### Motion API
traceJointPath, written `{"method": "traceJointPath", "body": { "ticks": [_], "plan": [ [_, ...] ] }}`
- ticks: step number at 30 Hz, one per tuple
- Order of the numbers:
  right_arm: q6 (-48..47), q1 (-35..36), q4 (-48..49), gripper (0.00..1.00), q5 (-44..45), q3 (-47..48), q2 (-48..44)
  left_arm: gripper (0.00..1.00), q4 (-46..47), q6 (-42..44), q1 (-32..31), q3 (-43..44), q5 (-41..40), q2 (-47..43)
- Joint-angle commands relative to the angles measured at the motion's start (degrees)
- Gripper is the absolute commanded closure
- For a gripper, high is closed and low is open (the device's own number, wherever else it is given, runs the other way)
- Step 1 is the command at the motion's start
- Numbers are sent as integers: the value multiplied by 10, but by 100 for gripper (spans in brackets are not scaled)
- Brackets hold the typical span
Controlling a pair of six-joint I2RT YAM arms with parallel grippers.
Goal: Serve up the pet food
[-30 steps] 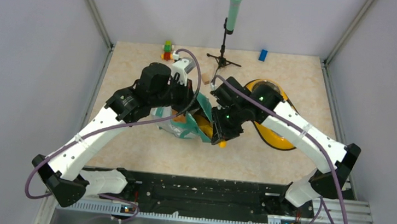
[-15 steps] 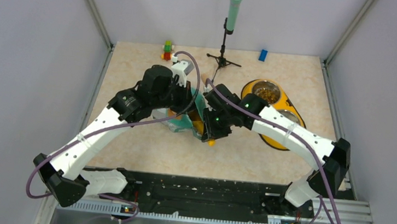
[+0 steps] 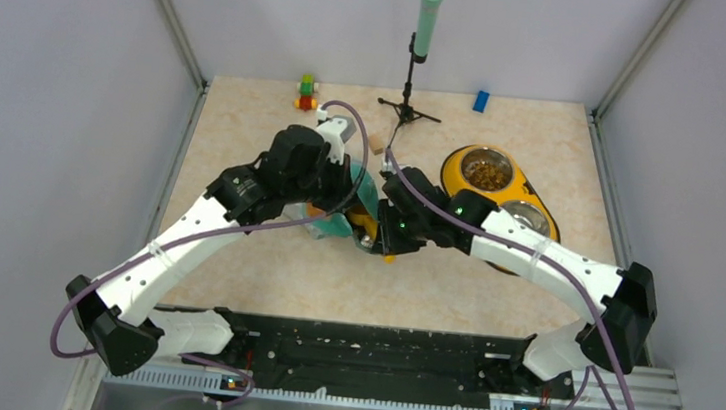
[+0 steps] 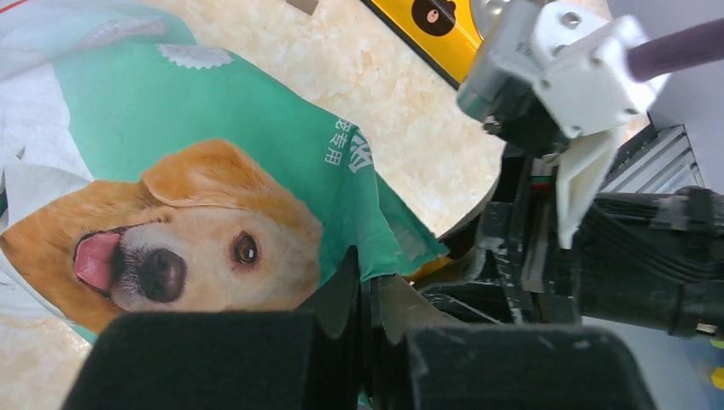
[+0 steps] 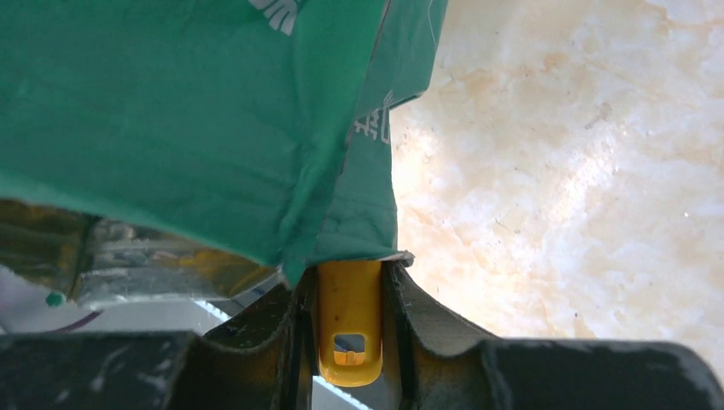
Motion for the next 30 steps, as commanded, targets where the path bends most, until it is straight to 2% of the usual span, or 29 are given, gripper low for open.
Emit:
{"method": "traceJointPath", "body": {
  "ticks": [1,4,6,11,16,19,25,30],
  "plan": [
    [3,-7,-79,100,28,48,-26,100,2,-27,-13,6,-11,-23],
    [3,-6,-168,100,-2,103,5,100,-10,-34,-22,30,-53,-2],
    [5,-5,-195,100,-12,125,18,100,-12,-37,-38,54,-97,12],
    [21,-5,-179,100,-48,142,32,100,-14,-47,-107,93,-232,36],
    [37,-9,-117,100,-69,115,44,100,6,-40,-170,98,-361,41],
    [38,-17,-60,100,-72,85,52,100,17,-37,-185,96,-369,40],
    [24,-25,32,100,13,43,65,100,34,-54,-185,94,-347,27],
    [19,-32,219,100,49,-74,11,100,47,-79,-185,78,-332,12]
  ]
}}
